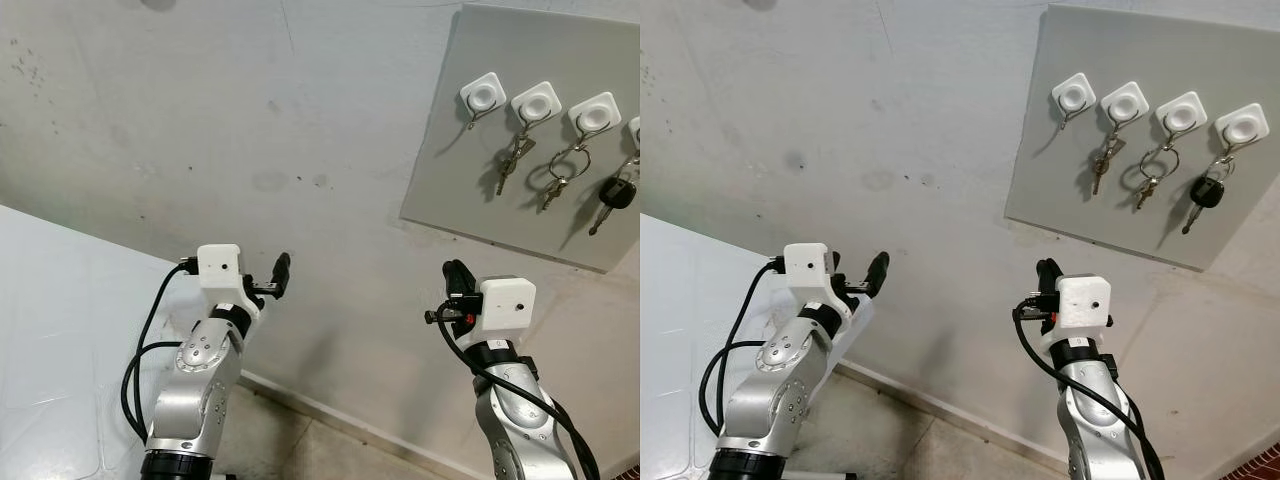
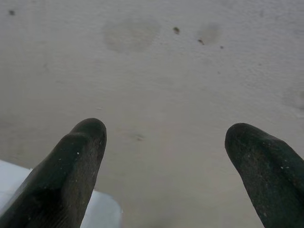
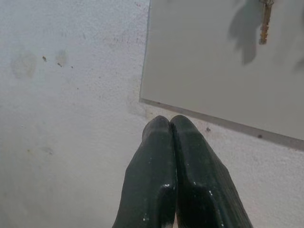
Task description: Hang keys on a hook
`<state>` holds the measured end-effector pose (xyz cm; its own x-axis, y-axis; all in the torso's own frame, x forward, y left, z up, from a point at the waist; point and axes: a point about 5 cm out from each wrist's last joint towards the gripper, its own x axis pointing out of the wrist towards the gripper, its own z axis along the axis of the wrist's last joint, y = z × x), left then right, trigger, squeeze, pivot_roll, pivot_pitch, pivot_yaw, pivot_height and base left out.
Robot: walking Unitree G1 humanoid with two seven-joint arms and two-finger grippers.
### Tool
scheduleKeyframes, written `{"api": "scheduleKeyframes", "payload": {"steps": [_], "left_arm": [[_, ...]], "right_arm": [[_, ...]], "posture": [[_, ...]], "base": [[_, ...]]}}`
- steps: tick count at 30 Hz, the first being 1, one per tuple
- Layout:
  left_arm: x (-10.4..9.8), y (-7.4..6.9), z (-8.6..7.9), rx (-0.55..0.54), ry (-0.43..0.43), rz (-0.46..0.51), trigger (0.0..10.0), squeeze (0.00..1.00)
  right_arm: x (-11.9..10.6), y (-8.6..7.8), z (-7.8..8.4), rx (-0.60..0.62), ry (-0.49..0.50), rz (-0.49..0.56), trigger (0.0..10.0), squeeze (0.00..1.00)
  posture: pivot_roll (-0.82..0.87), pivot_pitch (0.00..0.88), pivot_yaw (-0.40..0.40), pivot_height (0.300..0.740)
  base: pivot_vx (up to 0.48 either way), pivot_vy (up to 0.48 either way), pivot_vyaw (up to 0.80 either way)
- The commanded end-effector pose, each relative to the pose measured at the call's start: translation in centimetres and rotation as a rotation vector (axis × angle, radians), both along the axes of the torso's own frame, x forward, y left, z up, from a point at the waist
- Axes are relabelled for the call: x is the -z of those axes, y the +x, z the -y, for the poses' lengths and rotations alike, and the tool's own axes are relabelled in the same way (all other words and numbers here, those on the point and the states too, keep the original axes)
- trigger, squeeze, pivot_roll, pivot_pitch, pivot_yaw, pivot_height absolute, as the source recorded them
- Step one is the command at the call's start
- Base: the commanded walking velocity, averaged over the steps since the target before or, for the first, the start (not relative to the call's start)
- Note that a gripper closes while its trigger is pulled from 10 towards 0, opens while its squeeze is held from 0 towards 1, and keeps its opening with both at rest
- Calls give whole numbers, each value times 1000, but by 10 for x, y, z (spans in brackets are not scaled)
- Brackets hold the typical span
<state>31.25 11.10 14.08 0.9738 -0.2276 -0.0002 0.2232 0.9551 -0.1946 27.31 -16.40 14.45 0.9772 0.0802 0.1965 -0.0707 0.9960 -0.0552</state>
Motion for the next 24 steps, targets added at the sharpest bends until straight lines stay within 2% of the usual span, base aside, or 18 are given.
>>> {"api": "scheduleKeyframes", "payload": {"steps": [1, 4, 5, 11, 12, 14, 18, 21, 24], "left_arm": [[-14, -1, 10, 65, 29, 61, 10000, 0], [-21, -6, 27, 181, 83, 115, 10000, 0], [-22, -7, 29, 185, 89, 121, 10000, 0], [-36, -8, 47, 286, 66, 159, 10000, 0], [-36, -8, 47, 286, 66, 159, 10000, 0], [-42, -7, 50, 321, 86, 190, 10000, 0], [-47, -4, 50, 331, 91, 201, 10000, 0], [-49, -3, 50, 334, 90, 204, 10000, 0], [-59, 0, 51, 346, 91, 232, 10000, 0]], "right_arm": [[-9, 3, 1, -17, -6, 32, 10000, 0], [-14, 9, -3, -59, -16, 47, 10000, 0], [-15, 10, -3, -63, -17, 49, 10000, 0], [-29, 28, -9, -138, -46, 90, 10000, 0], [-29, 28, -9, -138, -46, 90, 10000, 0], [-40, 42, -10, -160, -44, 118, 10000, 0], [-56, 57, -11, -166, -41, 162, 10000, 0], [-63, 63, -10, -168, -38, 180, 10000, 0], [-81, 78, -2, -126, -33, 230, 10000, 0]], "posture": [[-31, 15, -15, 740], [-31, 12, -18, 740], [-31, 12, -19, 740], [-36, 12, -18, 740], [-36, 12, -18, 740], [-37, 16, -15, 740], [-39, 21, -11, 740], [-38, 24, -10, 740], [-31, 30, -10, 740]], "base": [[0, 0, 0], [0, 0, 0], [0, 0, 0], [0, 0, 0], [0, 0, 0], [0, 0, 0], [0, 0, 0], [0, 0, 0], [0, 0, 0]]}}
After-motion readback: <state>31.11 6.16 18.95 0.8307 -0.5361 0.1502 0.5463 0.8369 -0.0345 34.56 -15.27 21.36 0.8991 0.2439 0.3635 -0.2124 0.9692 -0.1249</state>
